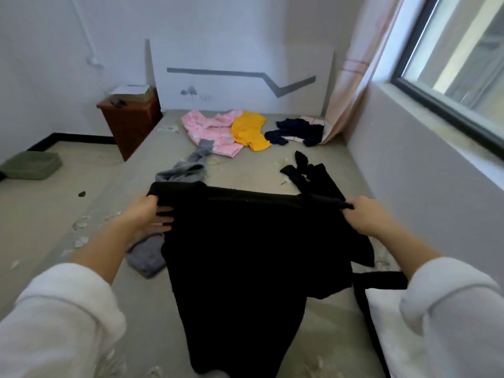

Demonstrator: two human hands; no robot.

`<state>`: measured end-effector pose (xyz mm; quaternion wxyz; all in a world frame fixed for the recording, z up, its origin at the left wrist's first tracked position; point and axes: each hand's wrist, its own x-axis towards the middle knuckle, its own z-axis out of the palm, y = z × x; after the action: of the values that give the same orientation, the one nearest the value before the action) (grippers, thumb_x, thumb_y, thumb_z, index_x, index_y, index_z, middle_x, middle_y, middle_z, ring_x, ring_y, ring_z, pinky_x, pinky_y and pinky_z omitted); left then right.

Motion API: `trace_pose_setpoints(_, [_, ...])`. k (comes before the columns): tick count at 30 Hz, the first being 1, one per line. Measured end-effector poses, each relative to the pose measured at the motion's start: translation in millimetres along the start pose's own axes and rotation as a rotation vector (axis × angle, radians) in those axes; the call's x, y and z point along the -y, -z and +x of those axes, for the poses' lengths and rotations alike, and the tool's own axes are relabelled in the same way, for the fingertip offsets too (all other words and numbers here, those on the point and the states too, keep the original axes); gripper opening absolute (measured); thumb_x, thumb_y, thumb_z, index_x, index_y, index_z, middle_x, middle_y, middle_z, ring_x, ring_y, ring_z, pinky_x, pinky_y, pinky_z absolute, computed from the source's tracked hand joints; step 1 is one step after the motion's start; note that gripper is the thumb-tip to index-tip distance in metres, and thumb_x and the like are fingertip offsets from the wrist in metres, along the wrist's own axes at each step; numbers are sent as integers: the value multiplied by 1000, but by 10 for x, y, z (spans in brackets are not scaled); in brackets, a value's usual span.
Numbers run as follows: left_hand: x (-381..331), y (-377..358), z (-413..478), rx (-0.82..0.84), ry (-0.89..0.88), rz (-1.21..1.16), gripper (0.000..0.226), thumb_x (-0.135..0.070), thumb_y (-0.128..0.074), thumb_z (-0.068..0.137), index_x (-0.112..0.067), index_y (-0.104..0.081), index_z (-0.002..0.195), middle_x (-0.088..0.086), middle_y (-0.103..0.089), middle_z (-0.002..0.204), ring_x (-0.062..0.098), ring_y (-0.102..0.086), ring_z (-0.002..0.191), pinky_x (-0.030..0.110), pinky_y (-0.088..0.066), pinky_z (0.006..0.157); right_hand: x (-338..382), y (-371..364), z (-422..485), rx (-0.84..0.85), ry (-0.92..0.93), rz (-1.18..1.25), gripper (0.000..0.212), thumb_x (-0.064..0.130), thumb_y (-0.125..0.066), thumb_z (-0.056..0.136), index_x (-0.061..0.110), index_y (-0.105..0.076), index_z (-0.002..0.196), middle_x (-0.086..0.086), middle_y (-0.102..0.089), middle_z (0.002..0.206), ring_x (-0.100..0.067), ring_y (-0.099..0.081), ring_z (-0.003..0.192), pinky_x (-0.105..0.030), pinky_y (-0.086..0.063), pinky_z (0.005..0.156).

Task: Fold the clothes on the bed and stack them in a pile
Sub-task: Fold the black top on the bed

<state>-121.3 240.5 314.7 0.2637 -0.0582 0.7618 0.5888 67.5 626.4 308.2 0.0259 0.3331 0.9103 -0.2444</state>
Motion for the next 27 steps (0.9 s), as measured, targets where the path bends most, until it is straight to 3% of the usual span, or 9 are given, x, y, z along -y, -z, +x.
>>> trace_pose_setpoints(3, [-297, -75, 147, -22, -124, -50, 43, -31, -22, 106, -15, -35, 143, 11, -44, 143, 33, -48, 123, 49, -44, 91, 233, 174, 38, 9, -286, 833, 21, 30, -41, 100, 11, -50, 102, -20, -66, 80, -32, -68, 53, -29, -51, 39])
trace_pose_setpoints(6, [-620, -98, 245, -57, -240, -97, 35, -31, -23, 105, -22, -44, 132, 4, -51, 132, 25, -56, 104, 46, -47, 85, 409, 361, 122, -121, -238, 1042, 17, 21, -42, 101, 10, -53, 107, -12, -62, 89, -28, -64, 74, -39, -57, 59])
trace_pose_setpoints(8, [-805, -50, 316, -89, -343, -147, 32, -33, -29, 103, -28, -50, 126, -1, -55, 129, 19, -57, 103, 44, -49, 85, 484, 472, 122, -368, -80, 886, 21, 17, -44, 99, 12, -61, 86, -7, -54, 75, -24, -52, 71, -39, -47, 61])
trace_pose_setpoints(10, [-877, 34, 385, -144, -444, -190, 36, -38, -35, 101, -38, -48, 134, -4, -55, 134, 19, -55, 116, 44, -47, 98, 491, 525, 52, -554, 111, 635, 37, 13, -45, 96, 19, -47, 59, -2, -43, 61, -20, -39, 60, -32, -29, 52])
trace_pose_setpoints(15, [-459, 104, 328, -253, -698, -178, 38, -31, -43, 99, -48, -46, 134, -14, -47, 139, 10, -47, 128, 36, -36, 111, 270, 274, -154, -646, 272, 390, 25, 9, -44, 96, 12, -63, 79, -6, -53, 85, -21, -46, 77, -28, -26, 66])
trace_pose_setpoints(17, [-115, 93, 241, -264, -725, -92, 43, -17, -39, 102, -43, -44, 135, -3, -48, 139, 19, -46, 130, 36, -36, 111, 107, 61, -225, -599, 248, 403, 24, 11, -45, 97, 15, -64, 83, -4, -54, 88, -20, -48, 78, -29, -28, 67])
trace_pose_setpoints(20, [469, 84, 142, -263, -640, 92, 48, -6, -33, 102, -38, -41, 137, 21, -46, 140, 43, -42, 127, 50, -36, 107, -136, -293, -339, -504, 190, 394, 25, 15, -47, 98, 10, -71, 95, -2, -56, 93, -19, -48, 80, -31, -32, 67])
trace_pose_setpoints(24, [1273, 67, -37, -241, -435, 229, 49, 0, -38, 98, -27, -46, 138, 6, -48, 139, -1, -50, 113, 16, -38, 91, -432, -795, -545, -395, 136, 387, 23, 10, -51, 95, 7, -73, 104, -3, -61, 101, -18, -52, 88, -29, -35, 73])
trace_pose_setpoints(27, [1853, 91, -92, -125, -92, 208, 52, 2, -46, 95, -26, -47, 139, 5, -53, 130, 14, -54, 105, 29, -43, 84, -669, -1222, -704, -234, 58, 365, 26, 10, -52, 96, 10, -70, 114, -1, -60, 109, -25, -57, 102, -28, -36, 78])
